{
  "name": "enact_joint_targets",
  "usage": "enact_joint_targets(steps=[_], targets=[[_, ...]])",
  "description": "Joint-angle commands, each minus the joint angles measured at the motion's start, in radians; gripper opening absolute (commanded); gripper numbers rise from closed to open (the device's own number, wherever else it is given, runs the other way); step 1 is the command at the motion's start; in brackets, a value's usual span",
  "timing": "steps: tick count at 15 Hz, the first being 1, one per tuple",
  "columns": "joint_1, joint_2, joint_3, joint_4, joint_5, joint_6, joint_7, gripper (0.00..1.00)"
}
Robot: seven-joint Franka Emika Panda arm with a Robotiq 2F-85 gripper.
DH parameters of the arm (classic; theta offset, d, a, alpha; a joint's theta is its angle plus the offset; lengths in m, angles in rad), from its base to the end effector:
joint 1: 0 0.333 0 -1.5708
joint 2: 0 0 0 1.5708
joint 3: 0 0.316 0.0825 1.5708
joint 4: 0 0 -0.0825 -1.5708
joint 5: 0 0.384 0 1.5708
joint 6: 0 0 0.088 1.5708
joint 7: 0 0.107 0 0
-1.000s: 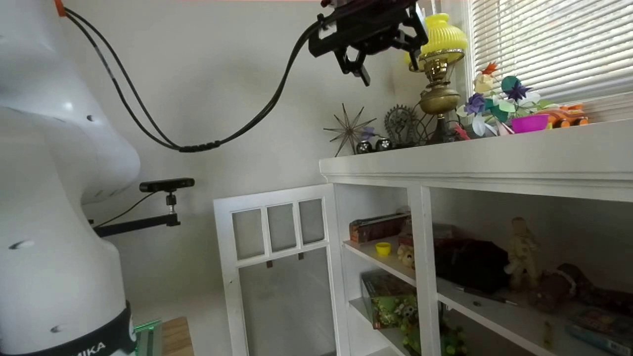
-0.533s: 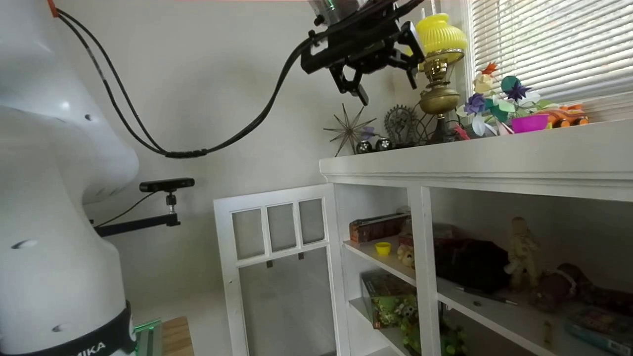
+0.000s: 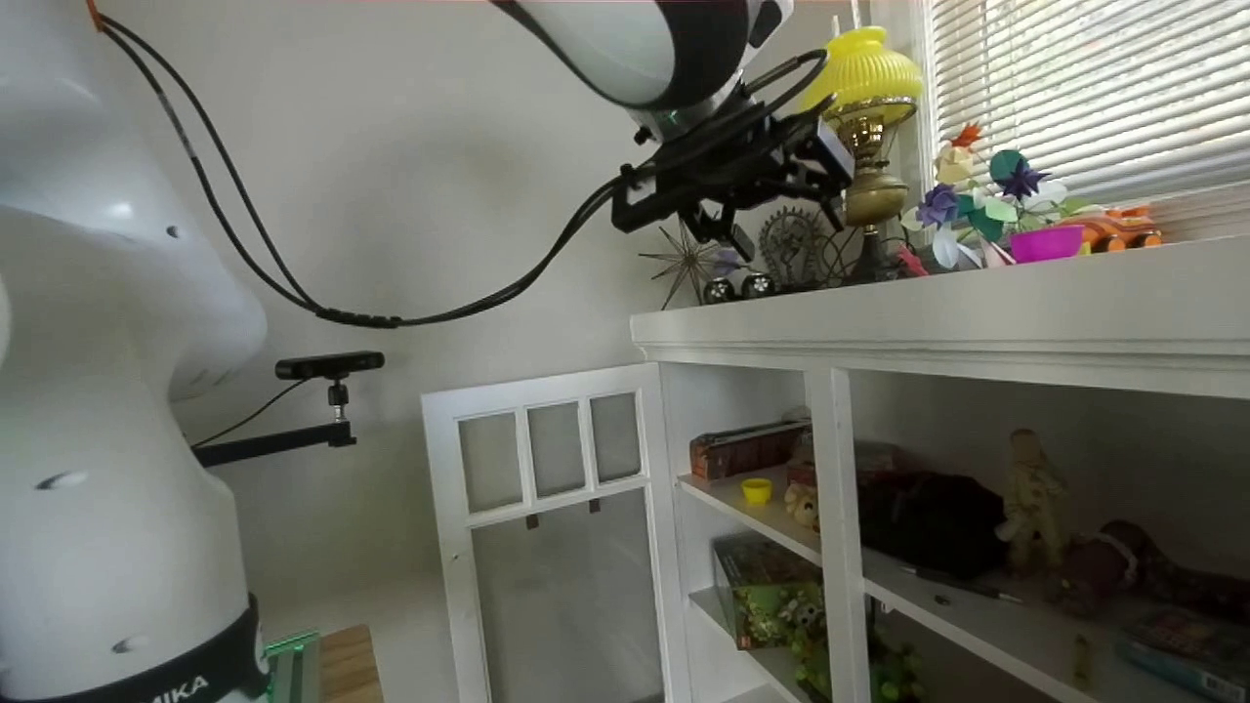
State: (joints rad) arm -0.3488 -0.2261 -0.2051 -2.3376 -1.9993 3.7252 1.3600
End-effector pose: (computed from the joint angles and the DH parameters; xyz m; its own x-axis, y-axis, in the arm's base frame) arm 0.3911 -0.1051 0.4679 0.5538 0.2825 0.7833 0.2817 -0.9488 0.1430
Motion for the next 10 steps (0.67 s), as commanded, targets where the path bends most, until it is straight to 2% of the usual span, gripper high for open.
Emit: enact_joint_targets(steps=[1,5,10], targets=[[0.033,-0.056,-0.038,-0.122,0.159,-0.092,-0.182,1.00],[0.039,-0.043,-0.059,-0.178,0.299,-0.174,-0.324,1.00],[0.029,-0.022,-0.094,-0.242,0.441,-0.123,-0.457,1.00]])
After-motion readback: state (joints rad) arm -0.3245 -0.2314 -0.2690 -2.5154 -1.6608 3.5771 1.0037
